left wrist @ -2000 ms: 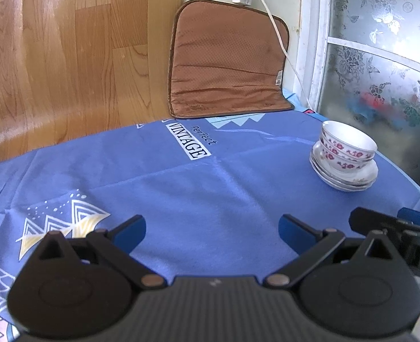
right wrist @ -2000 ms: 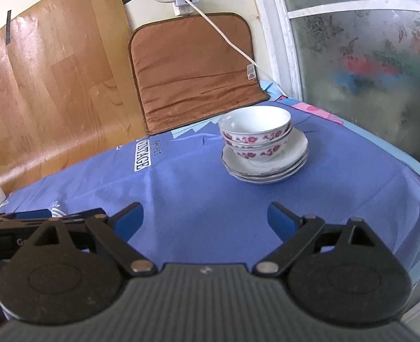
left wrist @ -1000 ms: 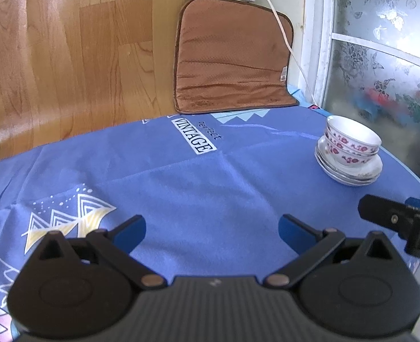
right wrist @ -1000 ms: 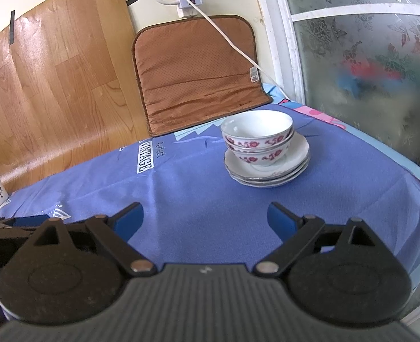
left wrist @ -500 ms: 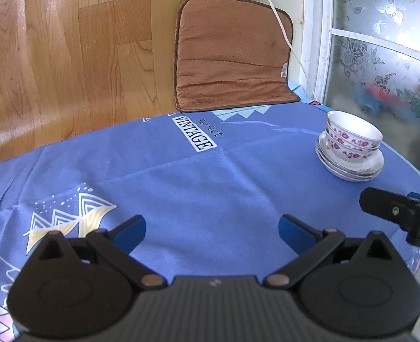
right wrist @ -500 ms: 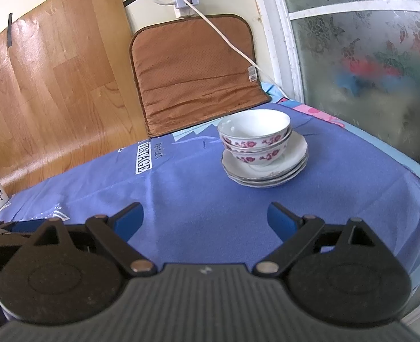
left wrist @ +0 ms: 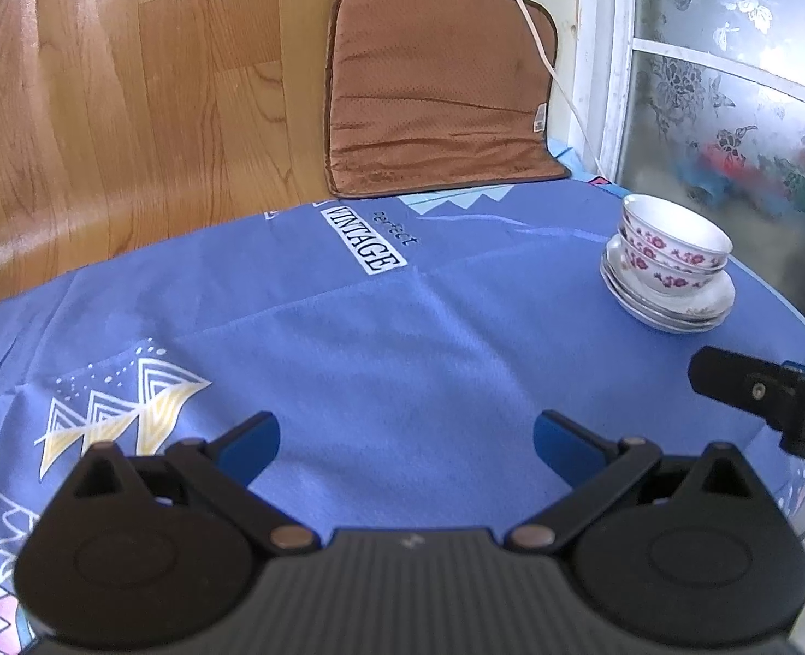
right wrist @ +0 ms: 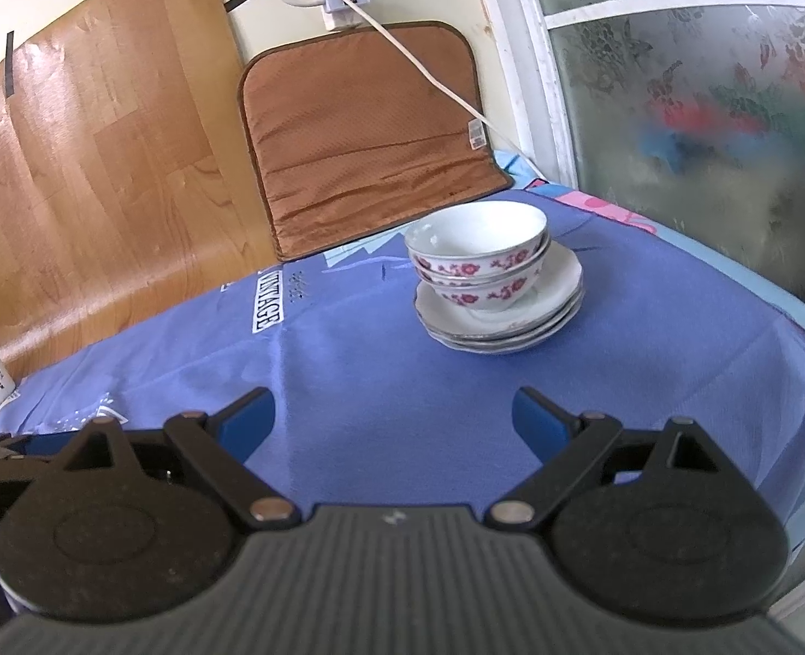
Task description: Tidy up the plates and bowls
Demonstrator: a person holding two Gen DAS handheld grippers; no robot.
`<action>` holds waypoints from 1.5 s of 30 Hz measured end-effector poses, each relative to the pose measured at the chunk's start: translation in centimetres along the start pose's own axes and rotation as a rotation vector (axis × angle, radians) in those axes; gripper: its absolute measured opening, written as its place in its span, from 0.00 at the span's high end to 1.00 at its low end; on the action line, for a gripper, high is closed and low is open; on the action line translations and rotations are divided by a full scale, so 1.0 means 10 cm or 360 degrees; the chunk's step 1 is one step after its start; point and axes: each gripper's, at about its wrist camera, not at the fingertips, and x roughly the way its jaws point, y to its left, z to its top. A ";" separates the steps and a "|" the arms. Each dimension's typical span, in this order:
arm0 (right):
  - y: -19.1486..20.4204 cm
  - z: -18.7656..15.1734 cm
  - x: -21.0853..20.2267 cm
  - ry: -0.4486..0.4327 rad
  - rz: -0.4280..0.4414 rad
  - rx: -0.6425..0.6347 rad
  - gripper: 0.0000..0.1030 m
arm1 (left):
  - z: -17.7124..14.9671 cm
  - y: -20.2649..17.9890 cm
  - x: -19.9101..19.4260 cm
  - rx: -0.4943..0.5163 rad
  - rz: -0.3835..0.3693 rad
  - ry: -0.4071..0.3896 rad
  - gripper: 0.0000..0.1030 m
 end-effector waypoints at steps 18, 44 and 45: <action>-0.03 -0.02 0.01 0.0011 -0.0009 0.0024 0.07 | -0.03 -0.06 0.02 0.0031 -0.0027 0.0035 0.00; -0.04 -0.03 0.02 0.0015 -0.0013 0.0030 0.07 | -0.05 -0.08 0.07 0.0038 -0.0068 0.0083 0.00; -0.04 -0.03 0.03 0.0015 -0.0013 0.0029 0.07 | -0.05 -0.08 0.07 0.0037 -0.0068 0.0083 0.00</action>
